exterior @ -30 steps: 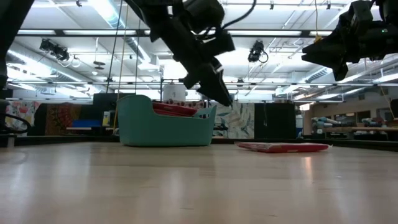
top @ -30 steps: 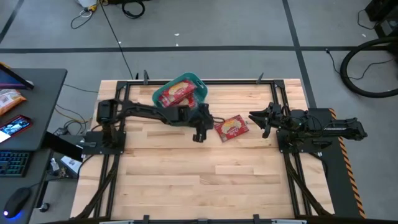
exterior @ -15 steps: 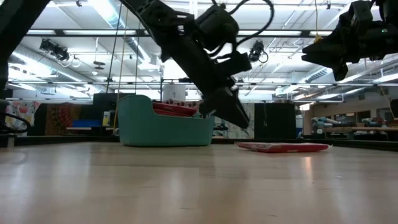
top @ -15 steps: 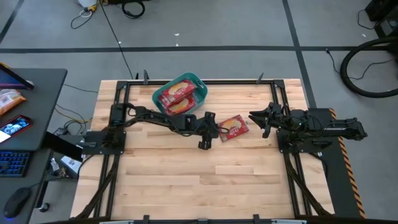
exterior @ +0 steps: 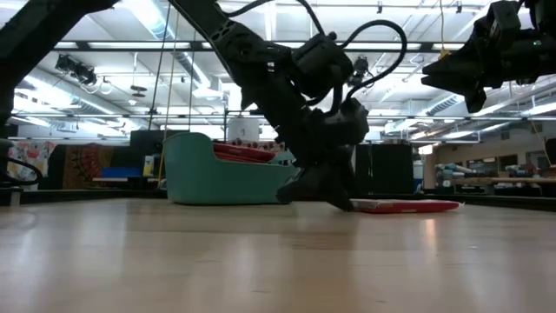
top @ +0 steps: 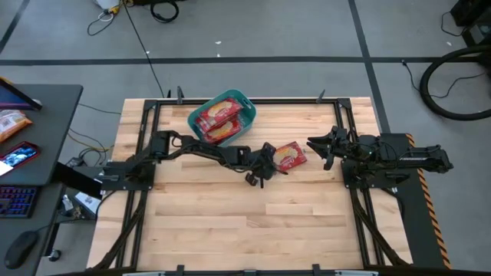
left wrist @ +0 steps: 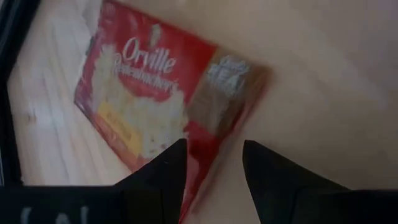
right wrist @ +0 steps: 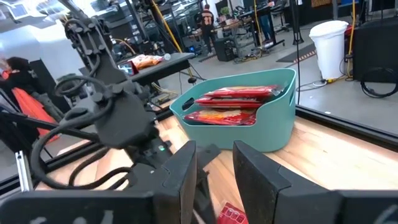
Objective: Sort popcorn bags into baskets
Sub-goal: Put the red popcorn bag into the green bin
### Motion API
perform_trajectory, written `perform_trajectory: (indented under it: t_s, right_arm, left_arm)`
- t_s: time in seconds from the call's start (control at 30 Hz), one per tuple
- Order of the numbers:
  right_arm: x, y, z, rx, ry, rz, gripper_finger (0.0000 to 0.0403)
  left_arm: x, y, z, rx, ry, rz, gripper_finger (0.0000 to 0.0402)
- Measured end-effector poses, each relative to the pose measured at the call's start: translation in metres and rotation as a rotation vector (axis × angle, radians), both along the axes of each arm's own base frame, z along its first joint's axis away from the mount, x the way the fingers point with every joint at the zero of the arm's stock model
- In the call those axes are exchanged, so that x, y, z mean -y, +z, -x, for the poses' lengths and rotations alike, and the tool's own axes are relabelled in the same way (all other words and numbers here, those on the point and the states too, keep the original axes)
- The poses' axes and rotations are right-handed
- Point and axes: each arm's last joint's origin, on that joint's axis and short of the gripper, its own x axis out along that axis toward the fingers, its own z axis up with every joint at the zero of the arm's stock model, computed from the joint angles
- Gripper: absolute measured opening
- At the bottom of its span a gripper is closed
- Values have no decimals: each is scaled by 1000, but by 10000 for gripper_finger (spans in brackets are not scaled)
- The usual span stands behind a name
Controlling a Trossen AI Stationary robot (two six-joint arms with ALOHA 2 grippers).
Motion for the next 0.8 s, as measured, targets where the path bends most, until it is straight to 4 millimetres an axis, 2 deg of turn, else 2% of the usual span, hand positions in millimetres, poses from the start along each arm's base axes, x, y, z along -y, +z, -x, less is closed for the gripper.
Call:
perform_trajectory:
  t_s: [0.23, 0.4, 0.47, 0.53, 0.67, 0.8]
  right_arm:
    - [0, 0, 0, 0, 0, 0, 112]
    - [0, 0, 0, 1, 0, 0, 112]
    - [0, 0, 0, 0, 0, 0, 112]
    - [0, 0, 0, 0, 0, 0, 112]
    - [0, 0, 0, 0, 0, 0, 112]
    - [0, 0, 0, 0, 0, 0, 112]
  left_arm:
    - [-6, -5, 1, -25, -23, -52, 147]
    - [-6, -8, 3, -61, -52, -70, 77]
    - [-6, -9, 5, -69, -34, -54, 36]
    - [-4, -9, 5, -59, 10, -13, 12]
    - [-1, -3, 8, -66, 47, 21, 6]
    - [5, 16, 14, -78, 71, -63, 4]
